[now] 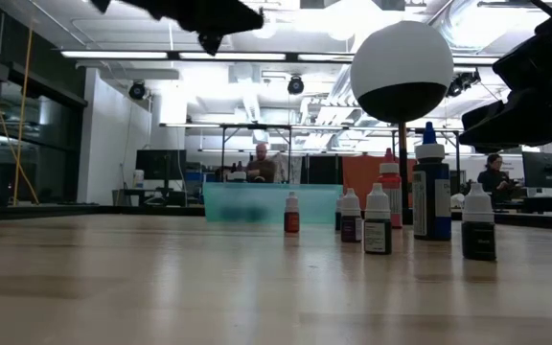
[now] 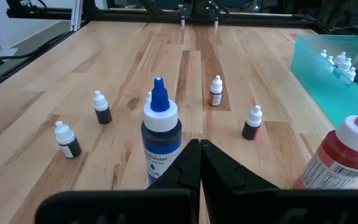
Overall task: Pick & Place food coloring
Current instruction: Put the big pink food coloring bottle into the bin
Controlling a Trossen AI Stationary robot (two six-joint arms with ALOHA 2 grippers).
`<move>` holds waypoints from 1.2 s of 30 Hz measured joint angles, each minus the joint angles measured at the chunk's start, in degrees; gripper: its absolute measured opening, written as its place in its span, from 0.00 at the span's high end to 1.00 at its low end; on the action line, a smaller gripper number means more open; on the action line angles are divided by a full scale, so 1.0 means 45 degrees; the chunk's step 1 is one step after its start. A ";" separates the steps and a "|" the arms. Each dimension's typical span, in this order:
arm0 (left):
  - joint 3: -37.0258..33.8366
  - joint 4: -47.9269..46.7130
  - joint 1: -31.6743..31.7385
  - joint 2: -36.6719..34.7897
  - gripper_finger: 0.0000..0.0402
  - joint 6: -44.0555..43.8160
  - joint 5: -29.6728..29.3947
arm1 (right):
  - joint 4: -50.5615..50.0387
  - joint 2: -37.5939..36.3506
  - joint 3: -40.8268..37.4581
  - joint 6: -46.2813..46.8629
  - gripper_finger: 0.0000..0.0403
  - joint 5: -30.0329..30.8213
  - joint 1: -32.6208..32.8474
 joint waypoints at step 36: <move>-0.8837 0.4770 0.1919 -0.9280 1.00 -0.2561 0.1836 | -0.0045 0.0000 0.0002 0.0004 1.00 0.0000 0.0000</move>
